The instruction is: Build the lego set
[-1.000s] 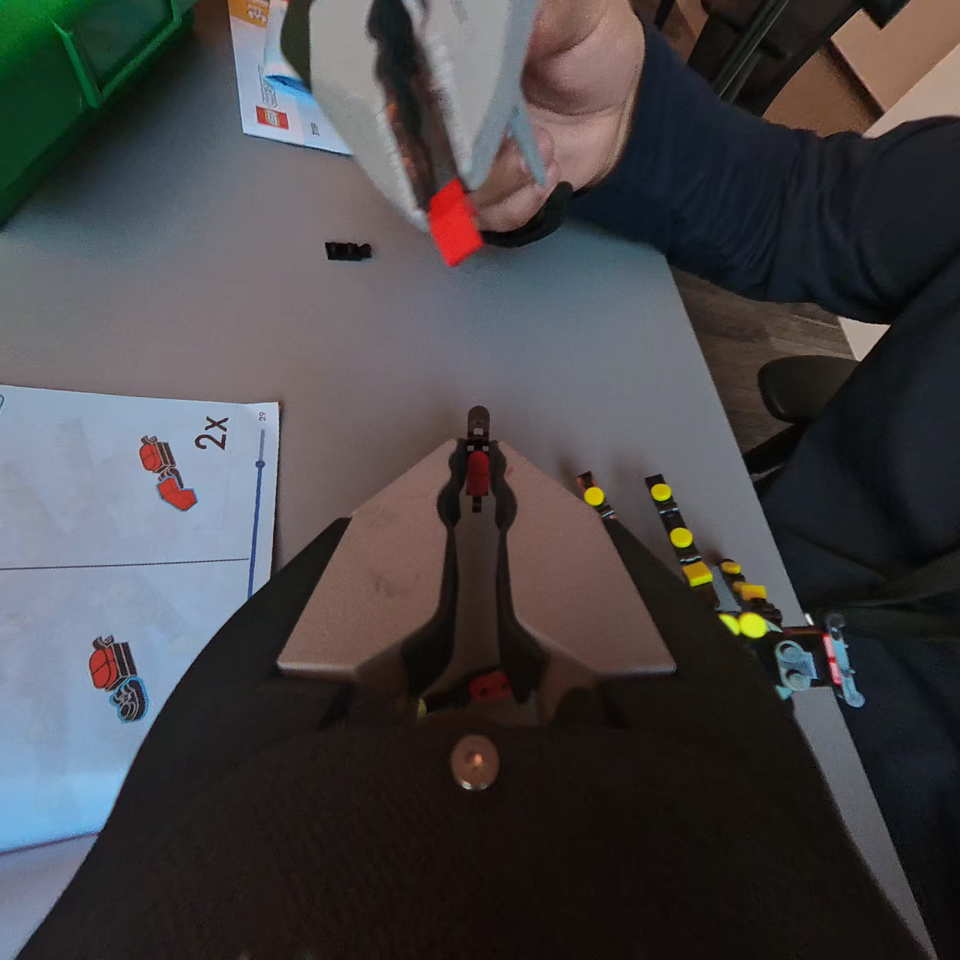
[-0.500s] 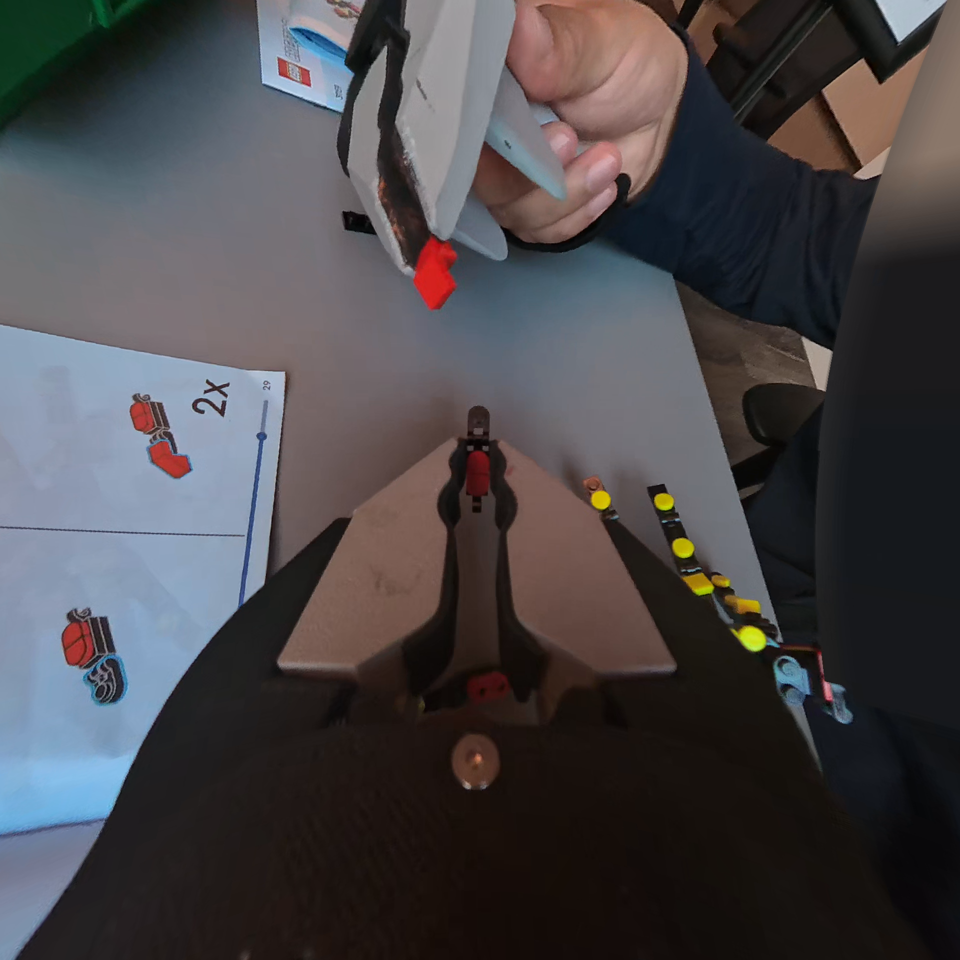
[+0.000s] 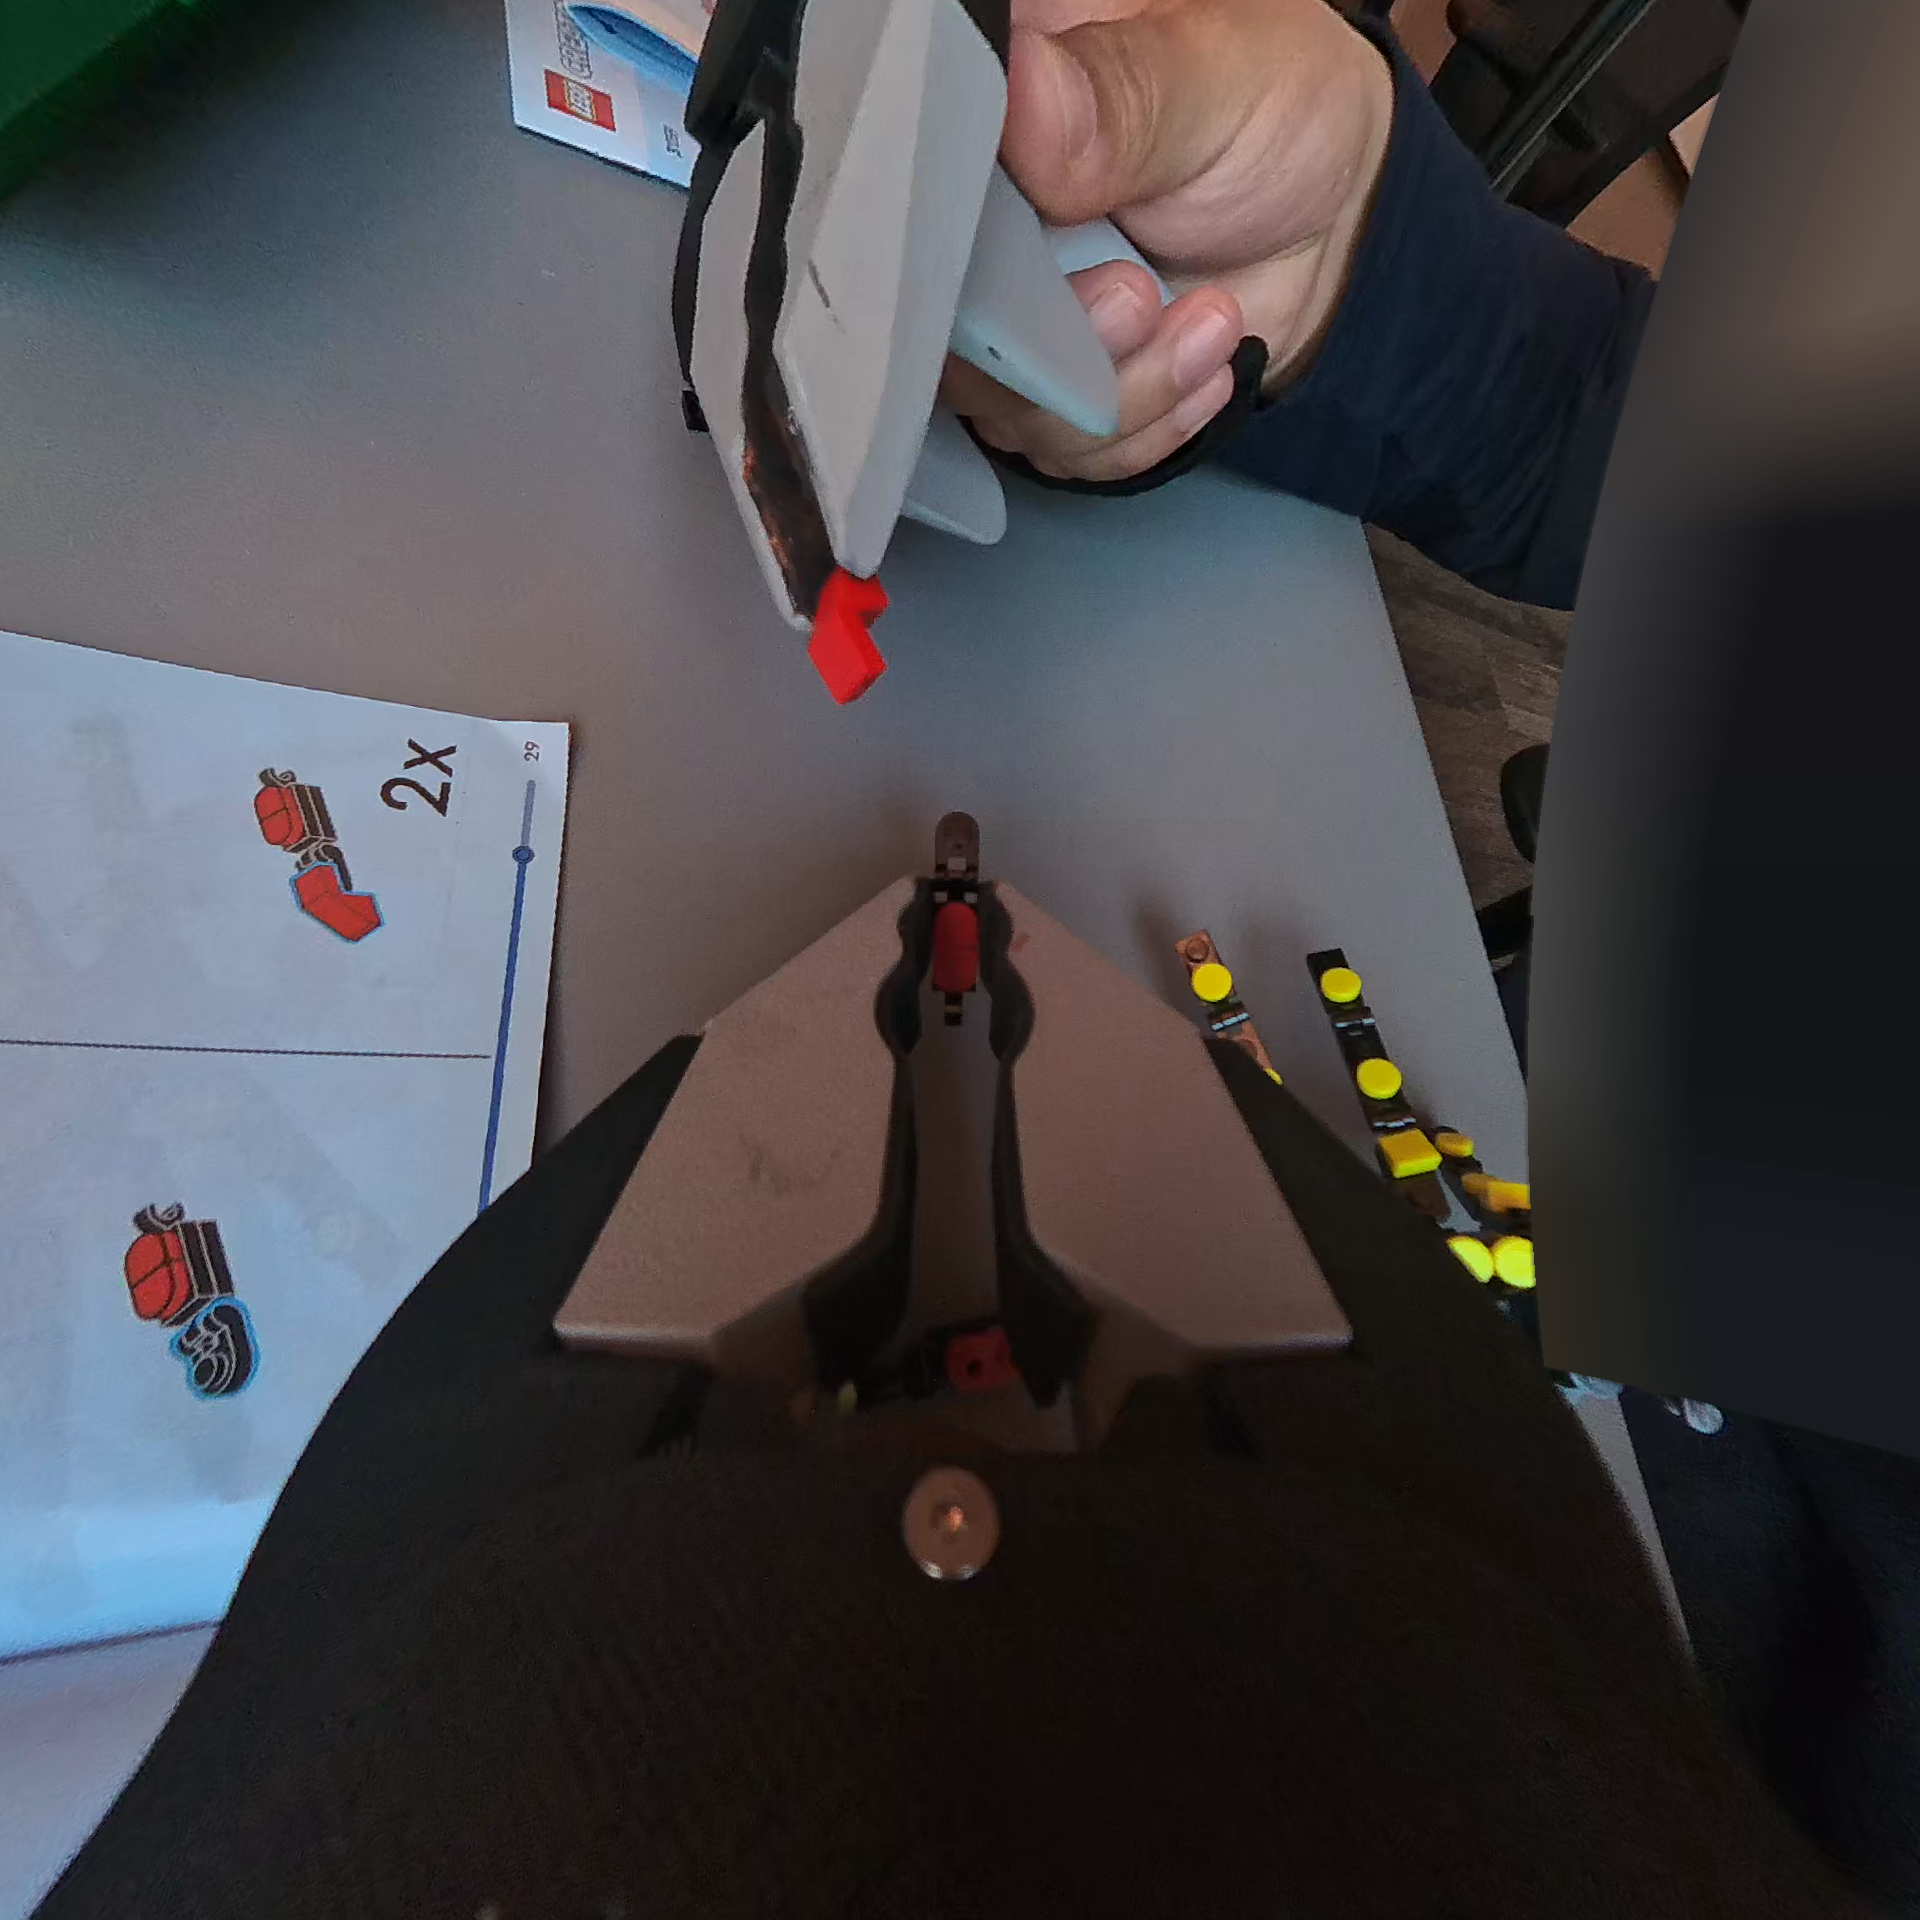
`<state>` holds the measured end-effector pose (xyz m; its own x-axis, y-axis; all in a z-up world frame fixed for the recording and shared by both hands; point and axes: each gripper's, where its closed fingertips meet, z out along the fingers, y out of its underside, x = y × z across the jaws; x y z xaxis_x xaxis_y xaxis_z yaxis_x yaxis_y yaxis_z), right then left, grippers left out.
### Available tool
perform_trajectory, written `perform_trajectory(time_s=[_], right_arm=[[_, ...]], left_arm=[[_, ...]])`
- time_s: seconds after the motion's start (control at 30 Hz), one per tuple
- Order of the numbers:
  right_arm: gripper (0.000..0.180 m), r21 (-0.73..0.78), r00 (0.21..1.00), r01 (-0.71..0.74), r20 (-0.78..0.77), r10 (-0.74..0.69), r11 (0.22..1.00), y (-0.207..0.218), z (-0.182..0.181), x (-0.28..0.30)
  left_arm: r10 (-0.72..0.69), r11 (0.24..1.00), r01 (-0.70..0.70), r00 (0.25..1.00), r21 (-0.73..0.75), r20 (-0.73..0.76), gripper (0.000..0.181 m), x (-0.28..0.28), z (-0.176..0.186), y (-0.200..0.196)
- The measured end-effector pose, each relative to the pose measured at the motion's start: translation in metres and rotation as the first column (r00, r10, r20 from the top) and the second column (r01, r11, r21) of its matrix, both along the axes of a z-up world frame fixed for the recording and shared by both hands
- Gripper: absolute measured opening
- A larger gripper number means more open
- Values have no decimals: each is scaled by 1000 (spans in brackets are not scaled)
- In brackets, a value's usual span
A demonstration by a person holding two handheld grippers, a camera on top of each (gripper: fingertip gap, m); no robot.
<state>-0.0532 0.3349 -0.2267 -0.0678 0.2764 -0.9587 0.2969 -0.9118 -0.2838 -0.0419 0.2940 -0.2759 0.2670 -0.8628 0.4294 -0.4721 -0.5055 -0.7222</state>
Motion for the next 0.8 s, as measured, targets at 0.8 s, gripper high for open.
perform_trajectory(time_s=[0.8], right_arm=[[5, 695, 976, -200, 203, 79, 691, -12, -30, 2]], left_arm=[[78, 990, -60, 988, 130, -137, 6, -21, -15, 21]])
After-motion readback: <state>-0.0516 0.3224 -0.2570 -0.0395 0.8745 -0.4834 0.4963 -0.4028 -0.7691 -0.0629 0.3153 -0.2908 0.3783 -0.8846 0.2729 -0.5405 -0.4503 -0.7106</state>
